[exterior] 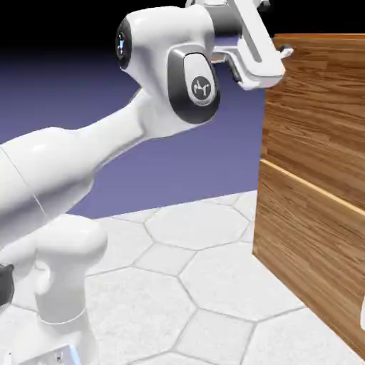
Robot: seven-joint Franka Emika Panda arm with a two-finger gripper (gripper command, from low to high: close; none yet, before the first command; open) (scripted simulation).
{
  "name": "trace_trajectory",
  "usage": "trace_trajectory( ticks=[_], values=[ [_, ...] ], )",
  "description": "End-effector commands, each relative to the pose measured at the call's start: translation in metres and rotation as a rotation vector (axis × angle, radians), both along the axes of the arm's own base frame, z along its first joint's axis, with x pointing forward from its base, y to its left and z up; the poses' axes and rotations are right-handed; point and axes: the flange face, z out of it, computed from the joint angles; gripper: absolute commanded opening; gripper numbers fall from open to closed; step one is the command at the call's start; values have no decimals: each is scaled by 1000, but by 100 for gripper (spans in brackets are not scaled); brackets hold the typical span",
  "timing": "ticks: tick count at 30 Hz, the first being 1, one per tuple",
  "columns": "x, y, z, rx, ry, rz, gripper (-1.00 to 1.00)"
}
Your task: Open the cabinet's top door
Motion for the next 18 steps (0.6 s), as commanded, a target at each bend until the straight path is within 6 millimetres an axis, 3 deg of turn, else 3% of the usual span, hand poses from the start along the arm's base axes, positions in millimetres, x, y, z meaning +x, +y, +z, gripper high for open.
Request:
trace_trajectory(
  ticks=[1,9,14,18],
  values=[
    [5,-9,-5,-40,-9,-10,0],
    [61,-71,-65,-364,-32,-88,0],
    [108,-94,-120,-576,-9,-118,0],
    [149,-101,-173,-756,25,-122,0]
  ],
)
